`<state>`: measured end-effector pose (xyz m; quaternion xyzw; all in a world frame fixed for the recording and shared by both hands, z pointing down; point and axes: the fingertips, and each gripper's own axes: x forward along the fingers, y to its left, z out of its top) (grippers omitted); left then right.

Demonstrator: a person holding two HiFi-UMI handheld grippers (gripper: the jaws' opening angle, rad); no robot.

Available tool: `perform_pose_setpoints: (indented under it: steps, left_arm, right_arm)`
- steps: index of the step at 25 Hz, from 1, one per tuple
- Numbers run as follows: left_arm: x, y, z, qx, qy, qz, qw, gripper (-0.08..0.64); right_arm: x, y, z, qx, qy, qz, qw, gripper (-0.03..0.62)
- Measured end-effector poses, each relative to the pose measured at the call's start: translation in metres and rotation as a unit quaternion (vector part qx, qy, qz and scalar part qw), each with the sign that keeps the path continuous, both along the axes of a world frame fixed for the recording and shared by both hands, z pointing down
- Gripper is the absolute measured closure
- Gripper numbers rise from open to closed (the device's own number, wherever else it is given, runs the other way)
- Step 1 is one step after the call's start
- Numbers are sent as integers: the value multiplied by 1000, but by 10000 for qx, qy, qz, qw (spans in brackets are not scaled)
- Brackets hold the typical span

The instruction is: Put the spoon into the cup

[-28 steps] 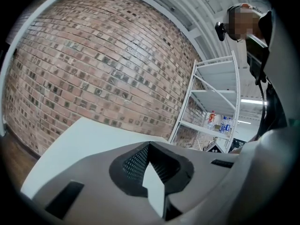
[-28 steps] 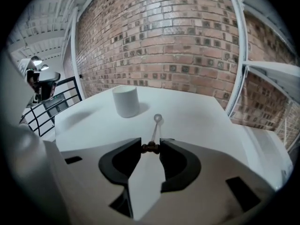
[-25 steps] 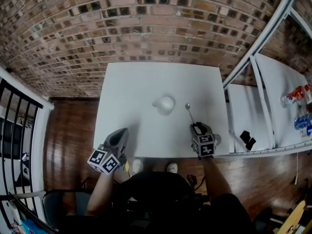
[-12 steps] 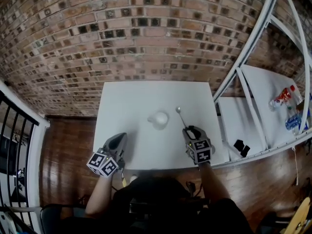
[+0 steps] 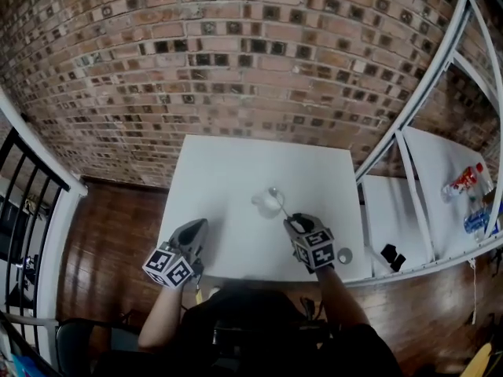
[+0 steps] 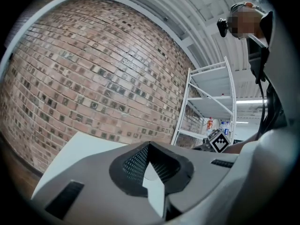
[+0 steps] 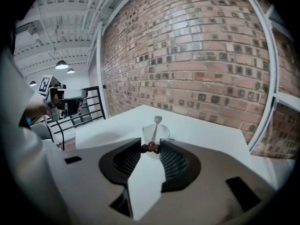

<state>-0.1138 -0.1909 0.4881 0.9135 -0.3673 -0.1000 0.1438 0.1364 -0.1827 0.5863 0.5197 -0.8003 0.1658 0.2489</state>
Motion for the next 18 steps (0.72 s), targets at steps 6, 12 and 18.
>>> perform_pose_setpoints:
  steps: [6,12,18]
  left_arm:
    - [-12,4,5,-56,47,-164,9998,557]
    - [-21,3,6,-56,102,-278,9995,555]
    - [-27,1,4,-44,121,-340,9993,555]
  right_arm:
    - [-5,-4,18,-493,137,-162,9986,460]
    - [-7,-12,25,-698,273,-134,9971,460]
    - [-11,-25,26,-785,304,-180,9963,460]
